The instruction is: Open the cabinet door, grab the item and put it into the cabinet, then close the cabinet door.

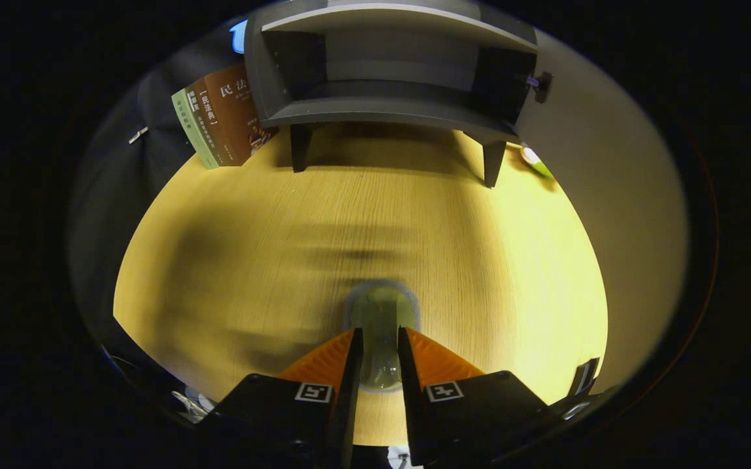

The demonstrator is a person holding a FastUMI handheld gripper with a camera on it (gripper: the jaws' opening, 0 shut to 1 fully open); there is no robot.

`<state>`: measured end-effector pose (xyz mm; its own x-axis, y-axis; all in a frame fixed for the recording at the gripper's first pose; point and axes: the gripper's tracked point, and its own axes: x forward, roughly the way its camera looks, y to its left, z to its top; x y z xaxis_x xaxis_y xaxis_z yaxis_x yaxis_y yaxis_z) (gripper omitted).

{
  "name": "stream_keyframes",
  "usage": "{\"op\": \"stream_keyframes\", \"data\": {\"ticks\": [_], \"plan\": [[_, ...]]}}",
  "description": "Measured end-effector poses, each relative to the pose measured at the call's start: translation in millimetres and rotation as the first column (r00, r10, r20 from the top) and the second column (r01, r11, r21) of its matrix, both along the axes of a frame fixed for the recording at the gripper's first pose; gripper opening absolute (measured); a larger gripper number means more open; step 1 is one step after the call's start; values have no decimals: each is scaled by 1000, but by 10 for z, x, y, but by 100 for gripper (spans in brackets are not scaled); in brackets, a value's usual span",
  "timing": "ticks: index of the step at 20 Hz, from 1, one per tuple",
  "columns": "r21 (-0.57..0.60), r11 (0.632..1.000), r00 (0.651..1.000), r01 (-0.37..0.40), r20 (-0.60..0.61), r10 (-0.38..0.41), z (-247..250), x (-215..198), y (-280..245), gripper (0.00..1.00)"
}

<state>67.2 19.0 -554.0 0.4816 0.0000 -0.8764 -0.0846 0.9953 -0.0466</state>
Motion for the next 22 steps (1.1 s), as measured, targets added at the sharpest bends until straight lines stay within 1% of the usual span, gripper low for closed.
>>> {"op": "stream_keyframes", "data": {"ticks": [5,6,8,9,10,13,17,22], "plan": [[20,1000,996,22,-84,-21,-258,-56,-53,38],[20,999,997,28,-68,-26,-244,-14,-51,38],[27,1000,998,9,-68,-7,-249,-17,-35,40],[14,1000,999,9,-48,-8,-261,33,-56,40],[3,1000,998,5,-65,-5,-269,9,-82,21],[11,1000,998,17,-65,-16,-203,24,-84,21],[4,1000,999,29,-18,-29,98,112,-96,21],[-4,999,991,38,127,-37,876,379,-6,21]]}}
